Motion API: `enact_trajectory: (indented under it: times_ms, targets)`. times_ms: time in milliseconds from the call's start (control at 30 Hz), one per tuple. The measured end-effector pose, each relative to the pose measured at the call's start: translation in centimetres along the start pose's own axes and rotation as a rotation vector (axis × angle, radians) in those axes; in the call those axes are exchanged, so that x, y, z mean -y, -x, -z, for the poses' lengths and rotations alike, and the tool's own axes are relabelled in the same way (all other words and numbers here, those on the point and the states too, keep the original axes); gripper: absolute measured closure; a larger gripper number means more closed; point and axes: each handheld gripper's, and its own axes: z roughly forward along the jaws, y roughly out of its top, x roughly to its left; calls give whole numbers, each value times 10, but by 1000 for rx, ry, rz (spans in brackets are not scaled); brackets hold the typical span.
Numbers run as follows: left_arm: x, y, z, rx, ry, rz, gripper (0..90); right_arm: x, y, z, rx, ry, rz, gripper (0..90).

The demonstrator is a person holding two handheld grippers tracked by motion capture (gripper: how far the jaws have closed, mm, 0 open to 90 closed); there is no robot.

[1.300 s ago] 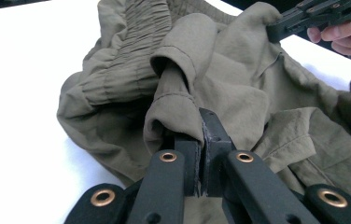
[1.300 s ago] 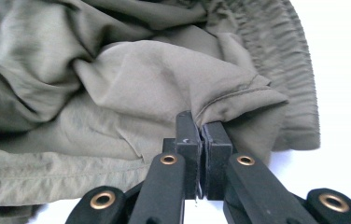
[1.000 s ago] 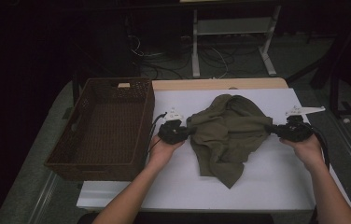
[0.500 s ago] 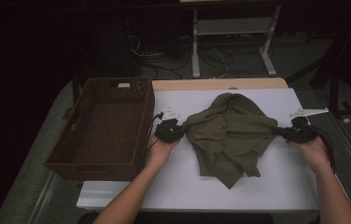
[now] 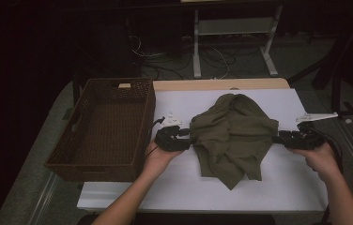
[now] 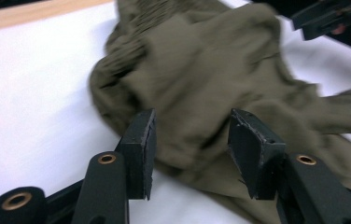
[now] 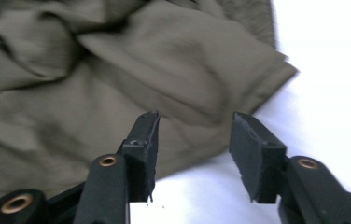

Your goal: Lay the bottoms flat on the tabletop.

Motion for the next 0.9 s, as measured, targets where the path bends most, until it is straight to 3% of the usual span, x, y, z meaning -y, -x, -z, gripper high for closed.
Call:
enact_trajectory:
  times_ms: [200, 400, 667, 733, 800, 900]
  targets:
    - [2, 22, -6, 83, -21, -40, 444, -8, -28, -9, -87, -5, 61, 463]
    - [5, 37, -22, 136, -57, -66, 429, -15, -56, -25, -143, -35, 127, 454]
    - [11, 49, -47, 140, -120, -98, 421, -20, -88, -45, -216, -75, 183, 455]
    - [13, 50, -51, 128, -133, -106, 435, -20, -94, -50, -231, -85, 195, 455]
    - [15, 52, -55, 101, -145, -142, 465, -21, -100, -54, -241, -92, 204, 455]
    - [16, 52, -57, 93, -147, -148, 530, -23, -109, -61, -257, -100, 218, 454]
